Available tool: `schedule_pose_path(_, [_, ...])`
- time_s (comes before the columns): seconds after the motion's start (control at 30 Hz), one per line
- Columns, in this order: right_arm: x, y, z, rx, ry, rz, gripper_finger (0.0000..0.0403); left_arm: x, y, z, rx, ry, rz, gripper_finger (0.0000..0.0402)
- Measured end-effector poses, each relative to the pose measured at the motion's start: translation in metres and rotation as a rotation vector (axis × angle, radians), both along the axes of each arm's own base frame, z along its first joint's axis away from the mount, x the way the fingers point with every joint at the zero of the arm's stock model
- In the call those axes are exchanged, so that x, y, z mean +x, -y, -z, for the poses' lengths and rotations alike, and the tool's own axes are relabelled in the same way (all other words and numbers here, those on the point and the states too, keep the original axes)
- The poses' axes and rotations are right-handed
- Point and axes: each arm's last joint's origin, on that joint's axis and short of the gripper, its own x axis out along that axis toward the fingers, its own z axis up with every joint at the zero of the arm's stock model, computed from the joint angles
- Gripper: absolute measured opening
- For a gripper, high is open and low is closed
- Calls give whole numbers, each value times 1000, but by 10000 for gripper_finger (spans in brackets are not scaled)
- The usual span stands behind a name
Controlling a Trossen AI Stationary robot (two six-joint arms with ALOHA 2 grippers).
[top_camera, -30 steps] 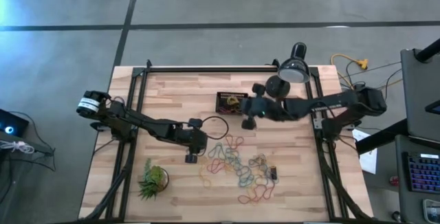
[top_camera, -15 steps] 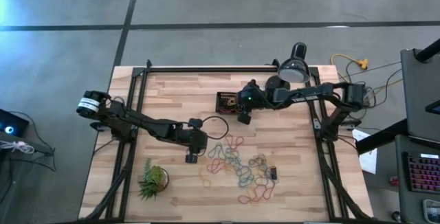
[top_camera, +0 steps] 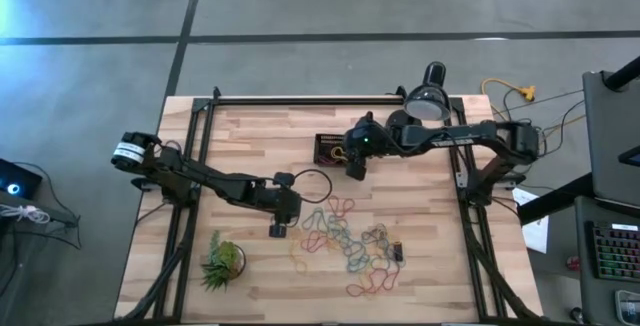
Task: Pick and place rubber bands into bin
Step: Put the blue rubber band into the basket
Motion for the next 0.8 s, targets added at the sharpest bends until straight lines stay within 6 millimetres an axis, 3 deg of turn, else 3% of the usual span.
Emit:
schedule_pose_path(0.17, [-7,-21,-25,-75,47,-33,179,1,0,-1,8,17,6,118])
schedule_pose_path(0.4, [-26,-67,-49,-81,55,-120,171,13,2,-12,17,194,43,118])
schedule_pose_path(0.57, [-40,-106,-48,-26,58,-206,164,19,4,-14,23,262,58,118])
schedule_pose_path(0.8, [-51,-158,-31,-25,37,-249,155,32,6,13,71,215,100,118])
